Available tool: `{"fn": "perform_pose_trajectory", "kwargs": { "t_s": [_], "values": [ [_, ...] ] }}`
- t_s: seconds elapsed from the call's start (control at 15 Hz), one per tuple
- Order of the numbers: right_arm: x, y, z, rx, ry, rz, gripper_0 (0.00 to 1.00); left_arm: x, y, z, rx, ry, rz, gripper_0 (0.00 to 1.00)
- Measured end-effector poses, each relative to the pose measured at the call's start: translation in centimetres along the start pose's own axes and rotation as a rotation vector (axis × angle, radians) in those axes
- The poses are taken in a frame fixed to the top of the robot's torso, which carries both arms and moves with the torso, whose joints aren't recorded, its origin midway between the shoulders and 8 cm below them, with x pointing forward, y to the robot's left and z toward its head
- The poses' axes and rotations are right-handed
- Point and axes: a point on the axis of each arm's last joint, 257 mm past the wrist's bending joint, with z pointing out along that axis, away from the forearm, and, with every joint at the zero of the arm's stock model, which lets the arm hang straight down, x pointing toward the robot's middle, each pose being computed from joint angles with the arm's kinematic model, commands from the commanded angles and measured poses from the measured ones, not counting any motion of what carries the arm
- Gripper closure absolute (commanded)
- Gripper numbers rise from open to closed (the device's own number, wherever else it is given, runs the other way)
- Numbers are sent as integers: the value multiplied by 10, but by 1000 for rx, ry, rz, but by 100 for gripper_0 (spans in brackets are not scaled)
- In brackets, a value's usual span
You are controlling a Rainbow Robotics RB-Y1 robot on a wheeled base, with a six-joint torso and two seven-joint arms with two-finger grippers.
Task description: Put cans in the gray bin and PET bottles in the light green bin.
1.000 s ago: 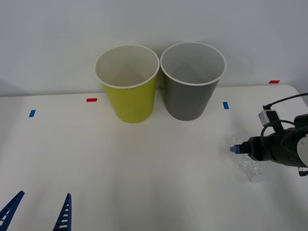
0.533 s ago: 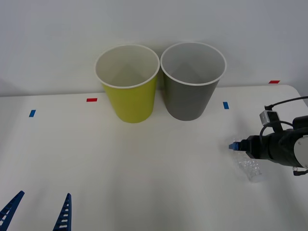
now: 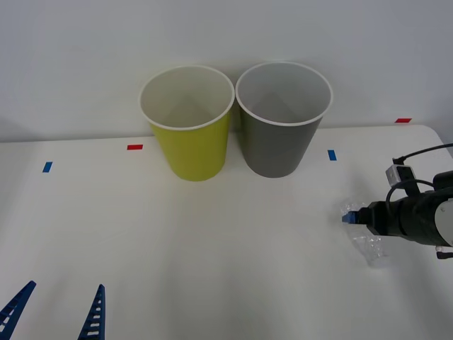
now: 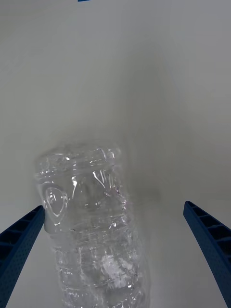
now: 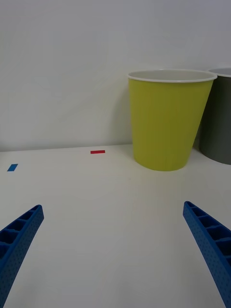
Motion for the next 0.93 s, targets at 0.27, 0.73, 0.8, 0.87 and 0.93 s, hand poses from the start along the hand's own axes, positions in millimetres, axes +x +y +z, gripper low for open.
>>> {"fn": "perform_pose_trajectory", "kwargs": {
  "t_s": [0.27,0.73,0.8,0.87,0.93],
  "values": [
    [-1,-1,9,-9,-17,38,0,0,0,0,0,0,0,0],
    [-1,-14,22,17,-28,62,0,0,0,0,0,0,0,0],
    [0,-14,22,19,-26,51,0,0,0,0,0,0,0,0],
    [0,-14,23,21,-24,37,24,0,0,0,0,0,0,0],
    [0,-13,23,23,-25,22,42,0,0,0,0,0,0,0]
  ]
}}
